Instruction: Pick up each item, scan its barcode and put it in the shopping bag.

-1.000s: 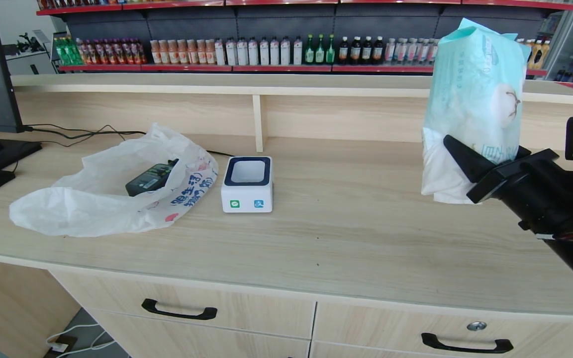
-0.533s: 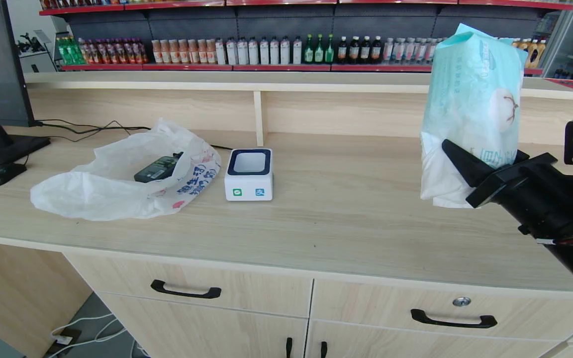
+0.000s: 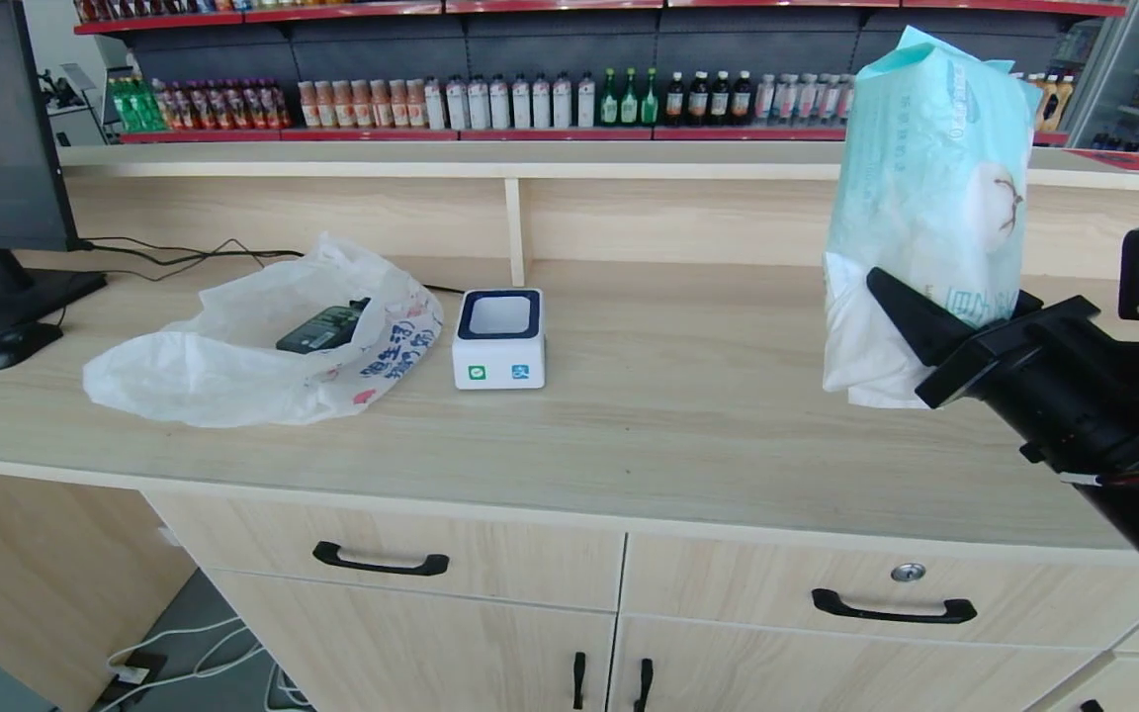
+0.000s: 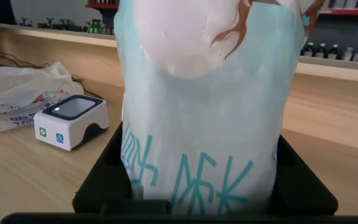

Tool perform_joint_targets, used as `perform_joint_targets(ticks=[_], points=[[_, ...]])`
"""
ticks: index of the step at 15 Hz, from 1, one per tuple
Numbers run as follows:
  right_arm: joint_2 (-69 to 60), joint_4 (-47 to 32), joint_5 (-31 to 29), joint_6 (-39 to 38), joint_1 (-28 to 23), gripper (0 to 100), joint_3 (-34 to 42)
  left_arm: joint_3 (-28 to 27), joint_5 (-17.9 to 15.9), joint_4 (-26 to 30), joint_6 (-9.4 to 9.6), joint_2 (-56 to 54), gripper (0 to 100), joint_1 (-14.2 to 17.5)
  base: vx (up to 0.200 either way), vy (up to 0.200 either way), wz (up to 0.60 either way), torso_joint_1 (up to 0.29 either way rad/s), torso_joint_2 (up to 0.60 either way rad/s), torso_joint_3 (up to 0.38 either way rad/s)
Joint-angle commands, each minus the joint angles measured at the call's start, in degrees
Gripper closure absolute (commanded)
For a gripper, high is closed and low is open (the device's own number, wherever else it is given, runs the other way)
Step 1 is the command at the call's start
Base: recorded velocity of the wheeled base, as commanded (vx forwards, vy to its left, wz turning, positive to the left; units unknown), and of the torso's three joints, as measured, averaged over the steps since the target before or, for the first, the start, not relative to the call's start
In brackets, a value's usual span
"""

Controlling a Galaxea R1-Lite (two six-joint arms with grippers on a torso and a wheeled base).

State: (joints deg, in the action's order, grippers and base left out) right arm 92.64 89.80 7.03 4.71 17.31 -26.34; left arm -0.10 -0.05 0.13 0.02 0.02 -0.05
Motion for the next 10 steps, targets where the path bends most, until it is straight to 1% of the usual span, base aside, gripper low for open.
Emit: perform_joint_targets(ticks=[1, 8, 10], points=[[-0.4, 0.2, 0.1, 0.0, 0.4, 100, -0.2, 0.0, 0.0, 0.0, -0.02, 0.0, 0, 0.0, 0.0, 0.2, 0.0, 0.007, 0.0, 0.002], [-1.7, 0.2, 0.0, -0.2, 0.4, 100, 2.1, 0.0, 0.0, 0.0, -0.2, 0.0, 0, 0.0, 0.0, 0.2, 0.0, 0.004, 0.01, 0.002], [-1.0, 0.2, 0.1, -0.7, 1.2, 100, 1.9, 0.0, 0.0, 0.0, -0.2, 0.0, 0, 0.0, 0.0, 0.2, 0.0, 0.0, 0.0, 0.005]])
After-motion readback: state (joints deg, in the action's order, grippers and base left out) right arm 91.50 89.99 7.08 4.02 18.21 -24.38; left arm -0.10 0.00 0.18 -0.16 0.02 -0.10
